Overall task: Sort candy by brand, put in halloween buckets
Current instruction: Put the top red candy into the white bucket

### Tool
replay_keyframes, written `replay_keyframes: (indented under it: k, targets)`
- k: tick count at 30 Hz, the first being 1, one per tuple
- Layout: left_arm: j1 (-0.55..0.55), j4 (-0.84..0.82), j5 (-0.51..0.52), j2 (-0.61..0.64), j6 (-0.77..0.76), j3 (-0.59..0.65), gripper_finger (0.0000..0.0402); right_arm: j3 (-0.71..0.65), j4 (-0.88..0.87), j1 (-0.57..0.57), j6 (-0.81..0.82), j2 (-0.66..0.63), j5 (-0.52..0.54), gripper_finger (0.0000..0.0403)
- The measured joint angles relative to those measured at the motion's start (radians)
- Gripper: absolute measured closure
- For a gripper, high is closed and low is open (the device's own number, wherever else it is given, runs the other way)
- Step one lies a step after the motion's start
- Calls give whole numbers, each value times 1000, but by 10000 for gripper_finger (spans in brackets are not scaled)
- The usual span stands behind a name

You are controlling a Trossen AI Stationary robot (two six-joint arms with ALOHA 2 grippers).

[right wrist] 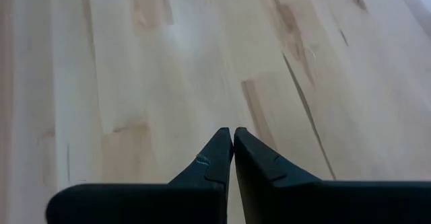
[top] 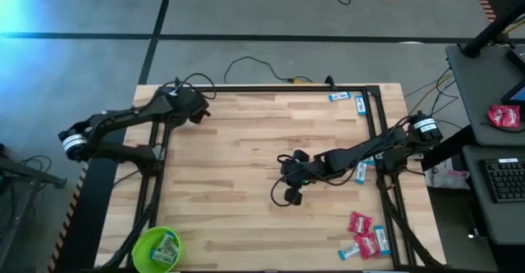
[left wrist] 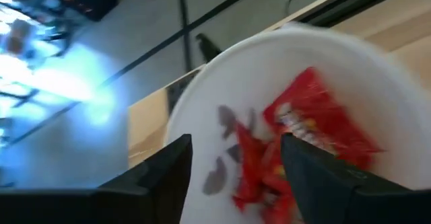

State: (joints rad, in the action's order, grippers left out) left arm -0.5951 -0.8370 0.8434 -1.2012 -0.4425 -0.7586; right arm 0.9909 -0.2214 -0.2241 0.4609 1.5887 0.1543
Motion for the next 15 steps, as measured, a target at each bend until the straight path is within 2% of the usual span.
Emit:
replay_keyframes:
  k: [5,8,10,12,15]
  targets:
    - [133,31,-98,123,-15,0,187,0,-109,1,59,-8,-15,390]
    - [276,69,-181,193,-34,0,187,0,-268,2,135,-15,-75,390]
    - [403,92,-214,236,-98,0,187,0,-372,-5,175,-15,-106,390]
    - [569,145,-179,269,-169,10,187,0,-457,-27,241,-15,-163,390]
    - [836,296,30,287,-189,54,187,0,-545,-77,346,-18,-356,390]
